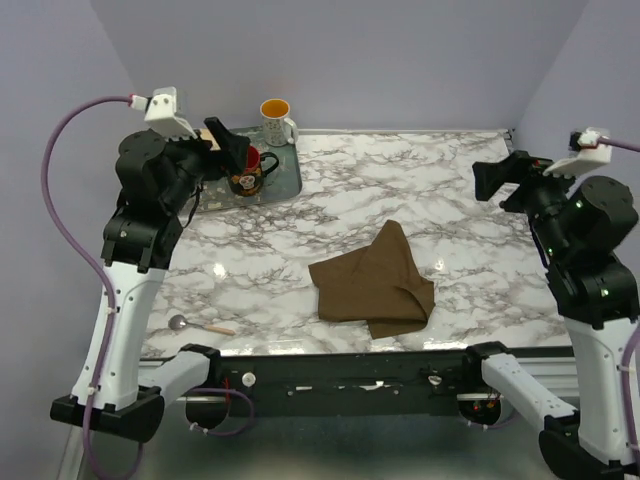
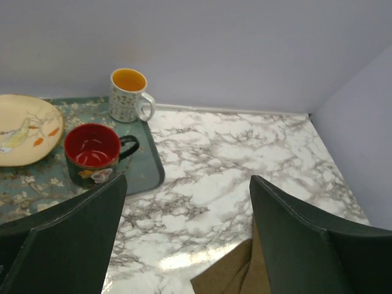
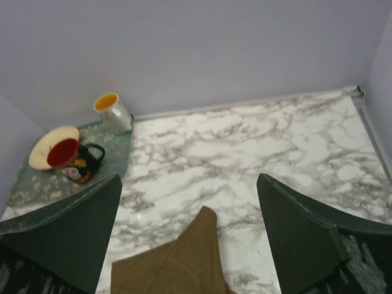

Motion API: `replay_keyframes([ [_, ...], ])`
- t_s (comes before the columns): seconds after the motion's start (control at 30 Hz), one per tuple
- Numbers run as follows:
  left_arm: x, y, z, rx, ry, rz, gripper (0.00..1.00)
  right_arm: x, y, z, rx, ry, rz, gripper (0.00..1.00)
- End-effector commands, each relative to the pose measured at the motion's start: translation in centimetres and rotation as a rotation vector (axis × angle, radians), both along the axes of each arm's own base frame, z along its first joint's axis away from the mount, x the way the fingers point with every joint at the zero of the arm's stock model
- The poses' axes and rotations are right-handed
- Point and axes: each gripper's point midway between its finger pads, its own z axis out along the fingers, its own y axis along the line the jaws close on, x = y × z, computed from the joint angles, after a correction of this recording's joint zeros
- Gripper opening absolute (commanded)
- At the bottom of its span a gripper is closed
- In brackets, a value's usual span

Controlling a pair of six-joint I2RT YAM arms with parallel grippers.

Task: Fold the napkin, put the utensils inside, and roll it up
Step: Flatten the napkin out

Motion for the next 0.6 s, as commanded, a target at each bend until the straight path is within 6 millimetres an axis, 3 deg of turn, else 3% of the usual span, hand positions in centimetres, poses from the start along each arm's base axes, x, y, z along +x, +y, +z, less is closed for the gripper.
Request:
replay_keyframes([
  [0.0,-1.2,-6.3,-7.8,0.199,0.231,-0.135,0.90,2.4,3.1,-10.1,-0.027,0.395,0.152,1.00],
  [0.03,-2.0,-7.7,-11.0,0.241,0.295,-0.168,0.90,2.2,4.1,-11.5,-0.030,0.435,0.208,1.00],
  [0.07,-2.8,-8.9,-12.9,0.253,0.335,-0.200,0.90,2.4,5.2,-12.8,-0.022,0.447,0.259,1.00],
  [0.1,-4.1,-10.8,-14.7,0.249,0.374,-0.242,0.90,2.1,6.1,-15.9,-0.016,0.524,0.300,1.00],
  [0.13,-4.9,-11.1,-17.9,0.285,0.437,-0.244,0.88,1.6,7.1,-17.5,-0.038,0.567,0.334,1.00],
  [0.2,-6.4,-12.3,-20.8,0.336,0.486,-0.259,0.87,0.8,7.6,-21.0,-0.111,0.675,0.338,1.00],
  [0.23,-8.0,-13.5,-22.9,0.359,0.523,-0.293,0.86,-0.1,8.8,-23.8,-0.175,0.758,0.373,1.00],
  [0.33,-10.8,-15.8,-26.6,0.352,0.600,-0.378,0.85,-1.5,10.0,-28.7,-0.256,0.902,0.386,1.00],
  [0.43,-12.3,-16.7,-29.5,0.364,0.647,-0.402,0.84,-0.3,11.2,-30.2,-0.219,0.909,0.393,1.00],
  [0.57,-13.4,-17.9,-32.3,0.318,0.699,-0.429,0.79,4.4,13.2,-30.8,-0.198,0.883,0.354,0.98],
])
